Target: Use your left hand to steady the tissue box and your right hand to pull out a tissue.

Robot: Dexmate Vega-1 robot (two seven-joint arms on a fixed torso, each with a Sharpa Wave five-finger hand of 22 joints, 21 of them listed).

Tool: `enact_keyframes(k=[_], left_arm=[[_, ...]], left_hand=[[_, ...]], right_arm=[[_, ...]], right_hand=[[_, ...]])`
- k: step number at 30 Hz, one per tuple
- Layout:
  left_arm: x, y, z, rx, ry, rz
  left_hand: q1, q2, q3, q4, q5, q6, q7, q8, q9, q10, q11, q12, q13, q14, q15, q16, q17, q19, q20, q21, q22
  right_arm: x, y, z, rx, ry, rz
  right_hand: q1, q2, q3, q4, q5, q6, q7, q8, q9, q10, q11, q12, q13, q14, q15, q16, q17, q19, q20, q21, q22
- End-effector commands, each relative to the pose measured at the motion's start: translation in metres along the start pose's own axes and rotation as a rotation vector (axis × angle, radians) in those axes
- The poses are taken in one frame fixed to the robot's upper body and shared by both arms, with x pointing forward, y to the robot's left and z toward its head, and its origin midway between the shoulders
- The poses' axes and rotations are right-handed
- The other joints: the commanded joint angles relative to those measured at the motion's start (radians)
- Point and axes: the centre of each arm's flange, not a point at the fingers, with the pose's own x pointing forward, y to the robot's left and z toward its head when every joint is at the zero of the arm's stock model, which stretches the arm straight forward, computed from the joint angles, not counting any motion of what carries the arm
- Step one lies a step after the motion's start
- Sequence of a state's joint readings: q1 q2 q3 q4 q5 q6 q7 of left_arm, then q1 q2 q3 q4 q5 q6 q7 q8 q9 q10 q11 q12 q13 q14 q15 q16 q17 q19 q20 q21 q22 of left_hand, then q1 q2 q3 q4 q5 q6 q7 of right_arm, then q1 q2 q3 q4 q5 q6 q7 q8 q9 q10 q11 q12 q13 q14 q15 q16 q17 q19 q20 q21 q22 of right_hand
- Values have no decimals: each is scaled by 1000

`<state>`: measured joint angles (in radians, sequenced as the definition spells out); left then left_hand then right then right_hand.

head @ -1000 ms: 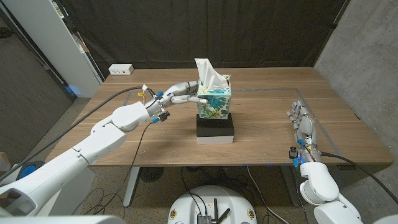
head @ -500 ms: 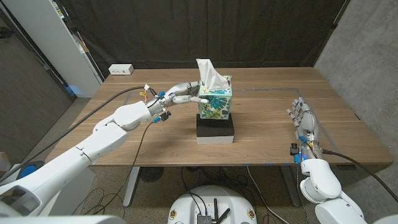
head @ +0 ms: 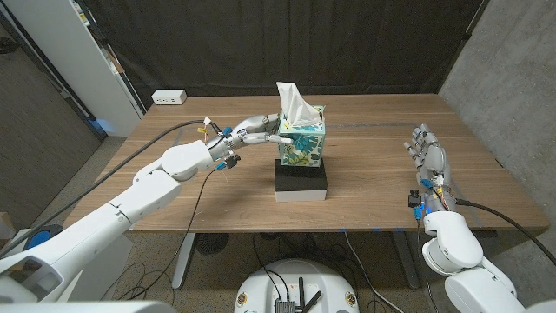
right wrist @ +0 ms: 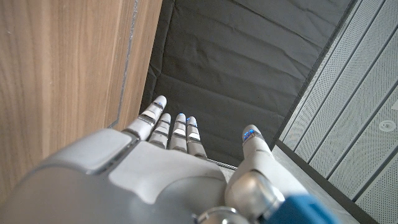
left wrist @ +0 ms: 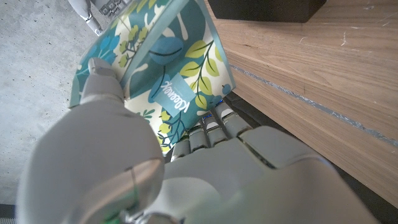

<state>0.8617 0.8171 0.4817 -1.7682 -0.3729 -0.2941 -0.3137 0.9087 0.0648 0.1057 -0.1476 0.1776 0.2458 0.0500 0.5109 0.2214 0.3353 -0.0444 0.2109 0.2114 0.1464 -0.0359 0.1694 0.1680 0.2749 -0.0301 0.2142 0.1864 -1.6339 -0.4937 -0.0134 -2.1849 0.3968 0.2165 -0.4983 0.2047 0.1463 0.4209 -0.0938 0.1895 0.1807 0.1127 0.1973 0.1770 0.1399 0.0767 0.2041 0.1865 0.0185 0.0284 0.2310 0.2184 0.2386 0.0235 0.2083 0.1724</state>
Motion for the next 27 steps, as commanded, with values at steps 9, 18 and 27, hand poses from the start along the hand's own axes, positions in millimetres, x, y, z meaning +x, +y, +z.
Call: enact_keyframes(k=[9,18,27], left_arm=[[8,1,-1,-1,-5,-4],[9,0,-1,-1,-6,-2],[12,0,0,3,-5,-2]], left_hand=[[3,11,6,-3,2,0,4,9,1,-4,3,-2,2,-4,-19,5,-1,0,2,0,2],[2,12,8,-3,2,-4,5,8,1,-6,3,-3,2,-5,-17,5,-1,-1,3,0,2],[1,12,10,-3,2,-1,5,9,1,-5,2,-2,2,-5,-19,5,-1,-1,2,0,2]], right_arm=[[17,6,42,-30,-3,41],[22,8,59,-56,-7,58],[26,8,73,-53,-8,86]], right_hand=[[2,30,12,2,4,12,3,4,3,7,5,4,2,8,3,8,6,10,-1,4,0],[3,29,14,4,4,13,4,2,3,9,6,3,2,7,4,8,8,12,1,3,1],[1,27,15,7,4,12,6,0,3,4,8,-1,3,4,8,8,11,12,4,1,1]])
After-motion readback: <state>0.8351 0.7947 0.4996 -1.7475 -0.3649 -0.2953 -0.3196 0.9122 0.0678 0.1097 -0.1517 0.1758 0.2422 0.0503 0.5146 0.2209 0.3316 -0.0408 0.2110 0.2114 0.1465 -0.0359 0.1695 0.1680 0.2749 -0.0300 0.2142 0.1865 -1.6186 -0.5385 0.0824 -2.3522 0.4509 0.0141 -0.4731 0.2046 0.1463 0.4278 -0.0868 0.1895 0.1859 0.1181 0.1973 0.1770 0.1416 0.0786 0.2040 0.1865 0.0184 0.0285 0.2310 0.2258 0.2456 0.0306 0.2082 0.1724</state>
